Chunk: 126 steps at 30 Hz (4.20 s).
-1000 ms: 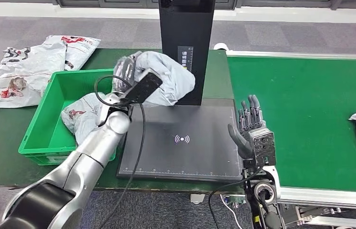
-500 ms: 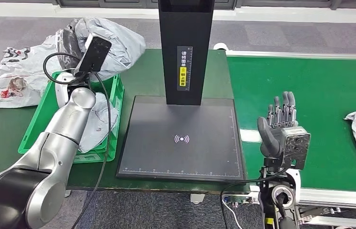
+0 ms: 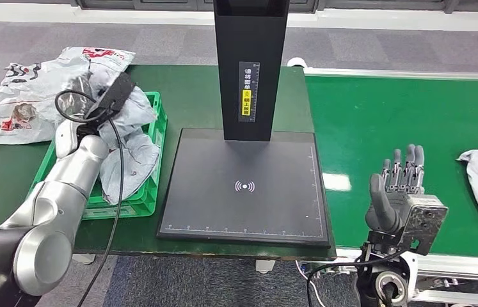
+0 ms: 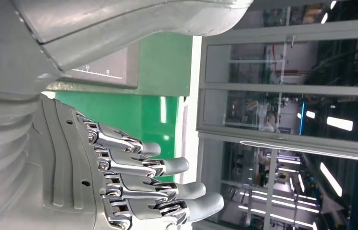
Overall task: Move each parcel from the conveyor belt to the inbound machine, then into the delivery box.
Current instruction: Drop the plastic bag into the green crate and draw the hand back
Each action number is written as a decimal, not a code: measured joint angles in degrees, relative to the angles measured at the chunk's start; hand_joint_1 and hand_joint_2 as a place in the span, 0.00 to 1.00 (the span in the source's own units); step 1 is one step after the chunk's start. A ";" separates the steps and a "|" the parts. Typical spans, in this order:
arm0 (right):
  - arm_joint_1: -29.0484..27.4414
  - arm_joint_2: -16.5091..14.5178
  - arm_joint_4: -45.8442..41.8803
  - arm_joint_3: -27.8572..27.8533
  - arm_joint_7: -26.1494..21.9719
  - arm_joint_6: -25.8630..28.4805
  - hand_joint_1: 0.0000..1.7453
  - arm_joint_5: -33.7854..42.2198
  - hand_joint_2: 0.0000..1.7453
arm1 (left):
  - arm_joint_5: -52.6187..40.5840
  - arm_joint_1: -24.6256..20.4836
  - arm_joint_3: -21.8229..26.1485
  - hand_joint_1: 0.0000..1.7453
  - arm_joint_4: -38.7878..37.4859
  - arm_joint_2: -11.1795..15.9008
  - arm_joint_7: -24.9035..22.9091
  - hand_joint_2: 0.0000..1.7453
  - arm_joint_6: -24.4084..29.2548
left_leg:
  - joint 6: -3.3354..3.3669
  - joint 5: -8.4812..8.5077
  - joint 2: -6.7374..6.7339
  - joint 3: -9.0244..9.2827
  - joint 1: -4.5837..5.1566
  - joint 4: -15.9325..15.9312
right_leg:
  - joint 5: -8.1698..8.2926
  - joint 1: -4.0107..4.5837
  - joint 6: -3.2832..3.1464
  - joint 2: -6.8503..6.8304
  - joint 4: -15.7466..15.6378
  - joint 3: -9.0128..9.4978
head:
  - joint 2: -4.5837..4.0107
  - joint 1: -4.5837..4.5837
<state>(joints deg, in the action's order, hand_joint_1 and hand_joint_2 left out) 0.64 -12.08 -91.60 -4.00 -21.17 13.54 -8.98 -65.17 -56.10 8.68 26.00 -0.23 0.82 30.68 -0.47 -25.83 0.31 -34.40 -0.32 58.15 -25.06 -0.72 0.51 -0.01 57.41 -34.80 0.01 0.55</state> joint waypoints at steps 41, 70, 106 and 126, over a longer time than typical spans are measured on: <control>0.93 4.08 4.17 3.31 1.23 -7.42 0.00 -0.85 1.00 | 20.18 3.94 9.47 0.00 -4.18 2.59 12.11 0.00 -0.68 | -0.04 0.03 0.00 0.01 -0.04 -0.01 | 0.00 0.04 -0.01 -0.01 0.01 0.05 | 0.00 0.00; 3.12 3.39 5.93 3.82 2.11 -7.25 0.00 -2.83 1.00 | 39.64 5.73 12.62 0.00 6.30 -2.05 24.16 0.00 -6.34 | -0.05 0.02 0.00 -0.03 -0.05 0.01 | 0.01 0.05 -0.01 0.00 -0.02 -0.01 | 0.00 0.00; -3.83 -5.63 -9.53 -10.22 5.80 -5.32 0.00 -8.48 1.00 | 48.70 4.62 -11.81 0.00 8.74 -14.84 13.55 1.00 -16.67 | 0.02 -0.07 -0.09 0.04 0.02 0.07 | 0.00 -0.03 0.10 0.10 -0.03 0.05 | 0.00 0.00; -4.26 -5.65 -9.86 -10.49 5.31 -4.37 0.00 -7.21 1.00 | 53.69 5.35 -12.03 0.00 10.22 -16.37 19.07 1.00 -23.63 | 0.03 -0.07 -0.07 0.03 0.03 0.07 | 0.00 -0.04 0.11 0.08 -0.05 0.04 | 0.00 0.00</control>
<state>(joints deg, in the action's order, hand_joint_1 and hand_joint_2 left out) -3.62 -17.73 -101.46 -14.49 -15.86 9.17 -16.20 -11.48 -50.75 -3.35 36.22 -16.60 19.89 7.05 -0.45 -25.90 0.25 -34.37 -0.29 58.22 -25.06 -0.76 0.62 0.07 57.35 -34.76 0.02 0.55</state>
